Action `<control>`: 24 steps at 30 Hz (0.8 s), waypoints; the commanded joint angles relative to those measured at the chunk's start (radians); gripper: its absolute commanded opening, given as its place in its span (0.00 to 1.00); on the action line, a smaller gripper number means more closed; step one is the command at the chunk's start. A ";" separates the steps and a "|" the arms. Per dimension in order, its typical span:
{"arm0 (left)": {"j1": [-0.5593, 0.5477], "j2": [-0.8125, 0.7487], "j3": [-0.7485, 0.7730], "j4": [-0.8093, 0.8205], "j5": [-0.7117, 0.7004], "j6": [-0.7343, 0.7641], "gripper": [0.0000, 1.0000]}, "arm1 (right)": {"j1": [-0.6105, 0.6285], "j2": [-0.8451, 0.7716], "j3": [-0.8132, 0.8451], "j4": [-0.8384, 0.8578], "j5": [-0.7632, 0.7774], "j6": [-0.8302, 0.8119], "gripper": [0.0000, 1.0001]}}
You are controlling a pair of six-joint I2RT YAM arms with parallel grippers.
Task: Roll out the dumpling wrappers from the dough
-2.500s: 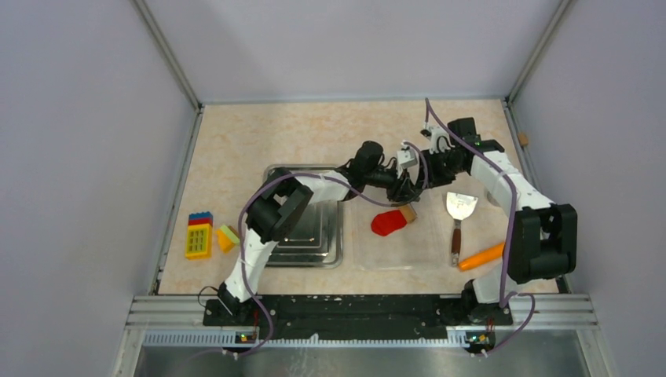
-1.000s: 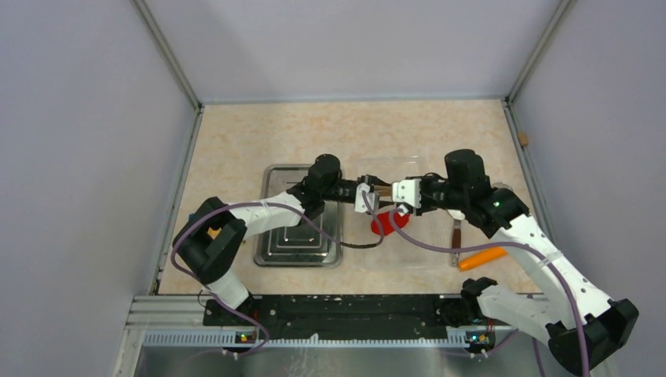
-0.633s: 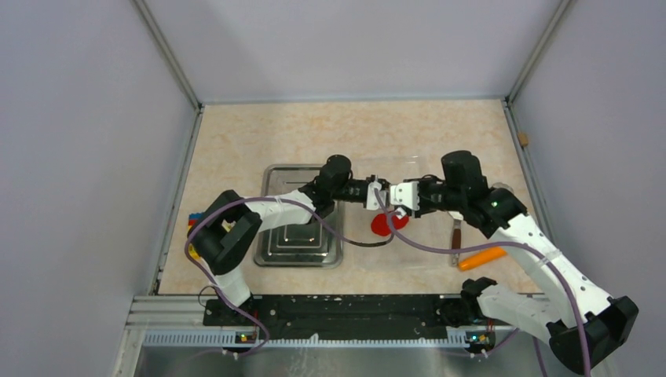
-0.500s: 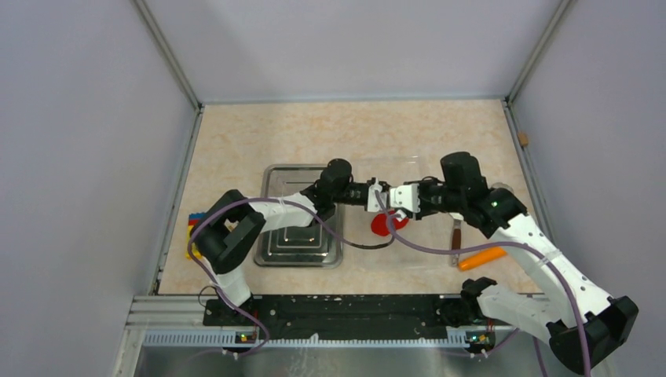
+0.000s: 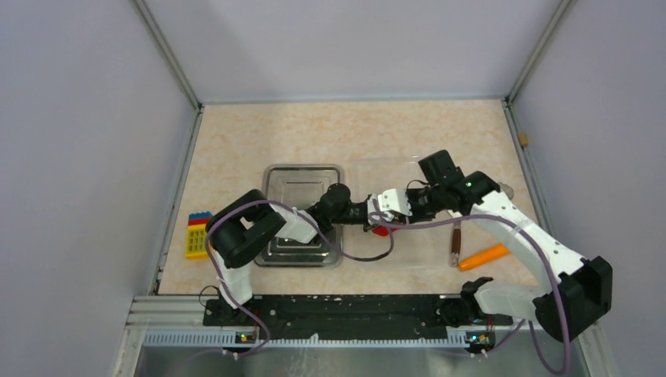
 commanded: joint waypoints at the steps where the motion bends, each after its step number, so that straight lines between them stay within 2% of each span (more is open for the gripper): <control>1: 0.011 0.010 -0.007 0.088 -0.085 -0.094 0.00 | 0.027 0.064 0.089 -0.067 0.023 0.039 0.33; 8: 0.010 0.014 -0.009 0.094 -0.090 -0.113 0.00 | 0.048 0.080 0.102 -0.030 0.026 0.141 0.45; 11: 0.010 0.017 -0.022 0.133 -0.077 -0.136 0.00 | 0.048 0.075 0.107 -0.027 0.020 0.182 0.44; 13: 0.008 0.020 -0.033 0.162 -0.070 -0.147 0.00 | 0.048 0.068 0.114 -0.011 0.019 0.226 0.34; 15: 0.003 0.024 -0.045 0.200 -0.068 -0.155 0.00 | 0.048 0.061 0.137 -0.004 -0.002 0.265 0.13; 17: -0.001 0.032 -0.055 0.228 -0.066 -0.158 0.00 | 0.048 0.058 0.160 -0.001 -0.029 0.308 0.01; 20: -0.008 0.043 -0.074 0.271 -0.065 -0.154 0.00 | 0.060 0.059 0.181 -0.011 -0.046 0.311 0.00; 24: -0.022 0.056 -0.089 0.300 -0.108 -0.147 0.00 | 0.128 0.032 0.129 -0.022 0.012 0.190 0.00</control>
